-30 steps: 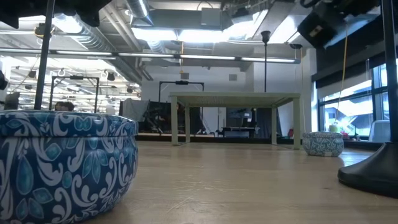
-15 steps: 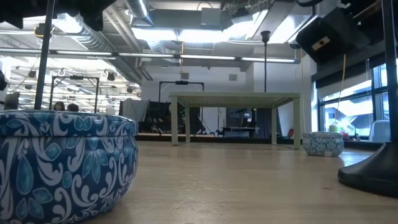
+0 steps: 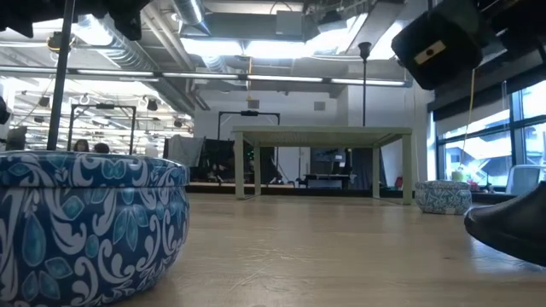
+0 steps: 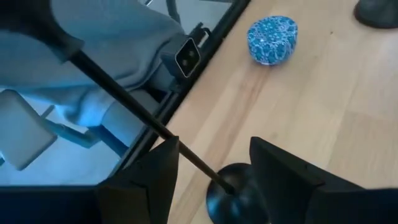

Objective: Pick & Place candle stick holders
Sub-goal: Put the black candle holder on the shelf aligned with the other black candle holder

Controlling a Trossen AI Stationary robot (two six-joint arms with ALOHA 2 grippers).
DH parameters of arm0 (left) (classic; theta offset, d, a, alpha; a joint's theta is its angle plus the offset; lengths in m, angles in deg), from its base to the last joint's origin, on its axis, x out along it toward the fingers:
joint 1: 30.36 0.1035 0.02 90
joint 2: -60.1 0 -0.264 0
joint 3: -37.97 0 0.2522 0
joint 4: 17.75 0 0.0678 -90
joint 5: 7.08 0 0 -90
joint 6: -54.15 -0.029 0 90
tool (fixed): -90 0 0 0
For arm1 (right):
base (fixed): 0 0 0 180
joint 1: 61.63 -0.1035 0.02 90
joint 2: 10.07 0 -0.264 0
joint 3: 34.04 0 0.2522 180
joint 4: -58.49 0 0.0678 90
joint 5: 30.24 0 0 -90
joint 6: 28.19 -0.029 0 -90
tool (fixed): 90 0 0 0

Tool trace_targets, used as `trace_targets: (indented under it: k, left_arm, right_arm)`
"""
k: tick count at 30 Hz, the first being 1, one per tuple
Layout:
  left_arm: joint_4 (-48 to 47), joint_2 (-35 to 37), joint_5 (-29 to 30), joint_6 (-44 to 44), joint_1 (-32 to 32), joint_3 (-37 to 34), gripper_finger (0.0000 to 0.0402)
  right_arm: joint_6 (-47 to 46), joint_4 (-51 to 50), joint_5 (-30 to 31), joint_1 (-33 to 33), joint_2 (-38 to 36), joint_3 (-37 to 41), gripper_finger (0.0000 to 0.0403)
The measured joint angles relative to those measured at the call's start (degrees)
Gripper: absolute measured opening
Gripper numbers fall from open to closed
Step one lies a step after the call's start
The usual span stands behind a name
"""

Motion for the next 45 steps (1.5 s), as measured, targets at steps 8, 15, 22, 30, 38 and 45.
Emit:
trace_targets:
  k: [8, 15, 22, 30, 38, 45]
  left_arm:
    - [3.12, 0.00, 0.00, -0.05, 0.02, 0.00, 0.0143]
    - [6.32, 0.00, 0.00, -0.16, 0.00, 0.00, 0.0143]
    - [7.06, 0.00, 0.00, -0.16, 0.01, 0.00, 0.0143]
    - [7.42, 0.00, 0.00, -0.16, 0.02, 0.00, 0.0143]
    - [7.40, 0.00, 0.00, -0.08, 0.00, 0.00, 0.0143]
    - [7.33, -0.22, 0.00, -0.05, 0.01, 0.00, 0.0143]
  right_arm:
    - [-3.83, -7.05, 2.61, -0.07, 0.00, 0.00, 0.0178]
    - [-8.18, -11.41, 2.30, -0.07, 0.00, 0.02, 0.0177]
    - [-8.24, -1.06, 6.98, 0.00, 0.00, 0.00, 0.0176]
    - [-6.92, 1.48, 2.15, -1.51, 0.00, 0.01, 0.0176]
    - [-5.57, 2.69, 11.21, -1.51, 0.00, 0.00, 0.0157]
    - [-5.57, 6.07, 14.15, -1.51, 0.00, 0.02, 0.0068]
